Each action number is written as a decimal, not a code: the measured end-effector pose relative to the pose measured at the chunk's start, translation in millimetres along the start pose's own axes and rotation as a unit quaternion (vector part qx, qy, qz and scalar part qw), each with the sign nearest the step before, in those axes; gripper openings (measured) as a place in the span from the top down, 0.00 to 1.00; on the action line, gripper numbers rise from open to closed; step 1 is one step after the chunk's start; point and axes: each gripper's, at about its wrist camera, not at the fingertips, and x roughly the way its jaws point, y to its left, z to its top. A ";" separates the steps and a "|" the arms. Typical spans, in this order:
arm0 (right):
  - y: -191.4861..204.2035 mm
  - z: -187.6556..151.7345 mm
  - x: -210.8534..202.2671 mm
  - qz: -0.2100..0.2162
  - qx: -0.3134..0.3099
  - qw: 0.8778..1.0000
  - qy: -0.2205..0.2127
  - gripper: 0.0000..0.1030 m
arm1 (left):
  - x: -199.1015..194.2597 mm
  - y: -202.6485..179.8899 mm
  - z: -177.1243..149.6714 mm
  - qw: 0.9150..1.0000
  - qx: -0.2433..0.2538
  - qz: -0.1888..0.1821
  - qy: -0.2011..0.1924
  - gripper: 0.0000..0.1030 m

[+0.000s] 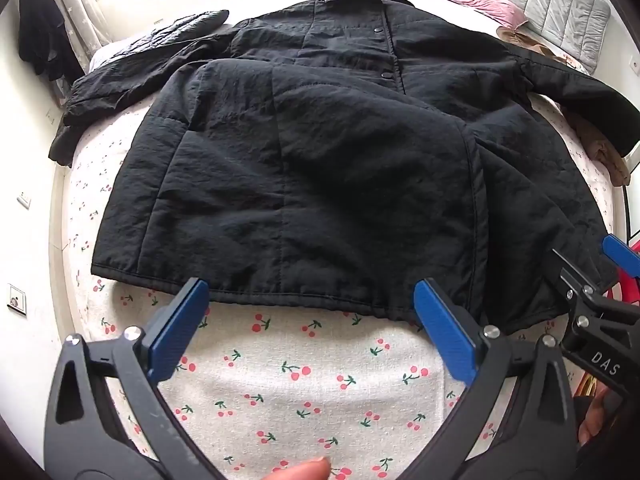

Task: Fold large clothes

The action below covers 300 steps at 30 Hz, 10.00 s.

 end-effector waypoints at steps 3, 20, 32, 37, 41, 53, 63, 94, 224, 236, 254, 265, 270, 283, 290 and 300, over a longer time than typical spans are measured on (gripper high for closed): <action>0.3 -0.1 -0.3 -0.001 0.000 1.000 0.000 0.00 | -0.4 -0.2 0.6 1.000 0.000 0.000 -0.001 0.01; 0.8 -0.6 1.9 0.005 0.002 1.000 0.005 0.00 | 2.7 -0.3 -0.5 1.000 0.000 -0.004 0.005 0.01; 0.7 -0.7 3.8 0.007 0.003 1.000 0.008 0.00 | 4.5 -1.3 -1.1 1.000 0.001 -0.006 0.005 0.01; 1.1 -1.1 3.7 0.007 0.003 1.000 0.008 0.00 | 4.9 -1.5 -1.6 1.000 0.000 -0.004 0.004 0.01; 1.0 -1.0 3.8 0.007 0.003 1.000 0.008 0.00 | 5.3 -1.1 -1.3 1.000 0.001 -0.003 0.005 0.01; 1.2 -0.8 3.7 0.007 0.003 1.000 0.009 0.00 | 4.4 0.7 -0.6 1.000 0.003 0.001 0.003 0.01; 0.0 -0.5 3.6 0.007 0.001 1.000 0.004 0.00 | 2.4 3.1 2.0 0.999 0.015 -0.020 -0.026 0.01; -219.7 -22.0 69.0 0.208 0.180 0.959 0.070 0.32 | 80.1 174.3 34.0 0.957 -0.073 -0.261 0.103 0.67; 36.0 381.6 315.7 0.064 0.062 0.992 -0.088 0.93 | 214.4 56.8 286.0 0.963 -0.121 -0.200 -0.133 0.23; -5.3 386.7 326.7 0.149 0.123 0.976 -0.098 0.49 | 188.6 41.9 353.5 0.980 -0.051 -0.111 -0.155 0.23; -44.5 395.7 363.1 0.093 0.171 0.978 -0.073 0.93 | 264.2 44.7 414.9 0.980 -0.113 -0.031 -0.158 0.60; -54.1 336.1 210.1 0.146 0.058 0.983 -0.096 0.35 | 144.7 87.7 330.9 0.987 -0.068 -0.041 -0.137 0.15; -55.1 288.7 114.6 0.139 0.027 0.983 -0.114 0.22 | 95.6 133.6 273.9 0.988 -0.090 -0.065 -0.108 0.09; -34.8 174.3 51.3 0.147 0.044 0.986 -0.071 0.15 | 76.2 368.2 155.1 0.950 -0.305 -0.001 -0.067 0.05; -13.1 161.0 68.7 0.152 0.030 0.987 -0.047 0.15 | 140.2 466.8 118.8 0.890 -0.448 -0.002 -0.083 0.20; 2.4 148.6 94.7 0.146 0.002 0.989 -0.009 0.15 | 75.6 443.6 126.0 0.856 -0.450 0.013 -0.254 0.86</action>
